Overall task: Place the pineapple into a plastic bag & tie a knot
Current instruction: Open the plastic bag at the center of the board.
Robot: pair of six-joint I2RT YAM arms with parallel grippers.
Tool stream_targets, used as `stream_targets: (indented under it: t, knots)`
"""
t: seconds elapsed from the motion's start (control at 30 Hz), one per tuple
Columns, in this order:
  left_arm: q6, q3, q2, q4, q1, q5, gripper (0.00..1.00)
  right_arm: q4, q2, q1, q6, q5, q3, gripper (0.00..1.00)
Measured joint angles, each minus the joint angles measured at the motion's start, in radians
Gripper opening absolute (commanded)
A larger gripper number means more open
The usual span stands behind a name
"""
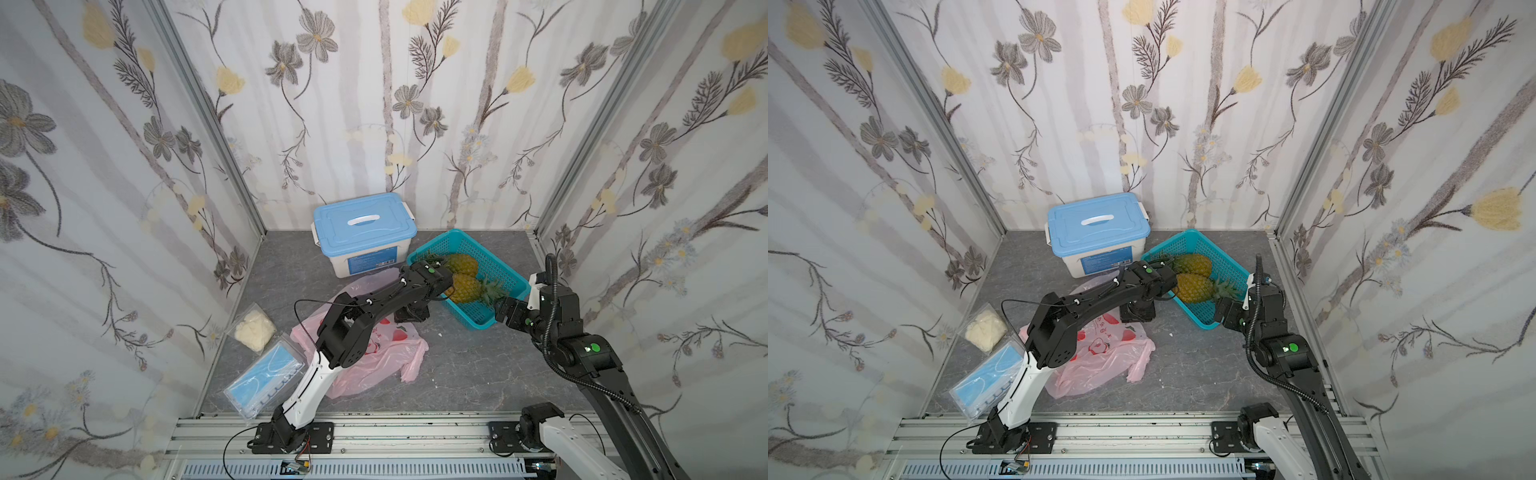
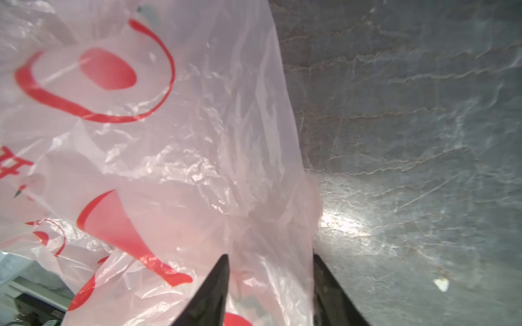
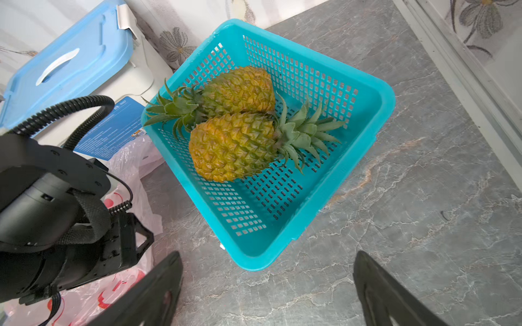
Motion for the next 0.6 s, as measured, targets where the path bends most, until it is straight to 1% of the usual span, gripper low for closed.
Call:
stream_targets:
  t: [0.1, 0.13, 0.23, 0.33, 0.47, 0.53, 0.6]
  knots:
    - [0.028, -0.022, -0.008, 0.000, 0.008, -0.010, 0.03, 0.000, -0.001, -0.001, 0.000, 0.015, 0.000, 0.93]
    - [0.036, -0.028, -0.016, 0.000, 0.011, -0.016, 0.00, 0.000, 0.000, -0.001, 0.000, 0.018, 0.001, 0.92]
    - [0.055, -0.045, -0.068, -0.002, 0.016, -0.047, 0.00, 0.004, 0.018, -0.002, 0.000, 0.020, 0.013, 0.90]
    - [0.087, -0.116, -0.199, 0.017, 0.012, -0.088, 0.00, 0.015, 0.050, 0.004, -0.030, -0.035, 0.048, 0.88]
    - [0.173, -0.303, -0.476, 0.161, -0.003, -0.092, 0.00, 0.057, 0.129, 0.066, -0.053, -0.163, 0.103, 0.88]
    - [0.237, -0.424, -0.615, 0.276, -0.010, -0.061, 0.00, 0.093, 0.192, 0.124, -0.051, -0.241, 0.129, 0.90]
    - [0.295, -0.544, -0.734, 0.388, -0.013, -0.028, 0.00, 0.147, 0.256, 0.175, -0.017, -0.328, 0.145, 0.92]
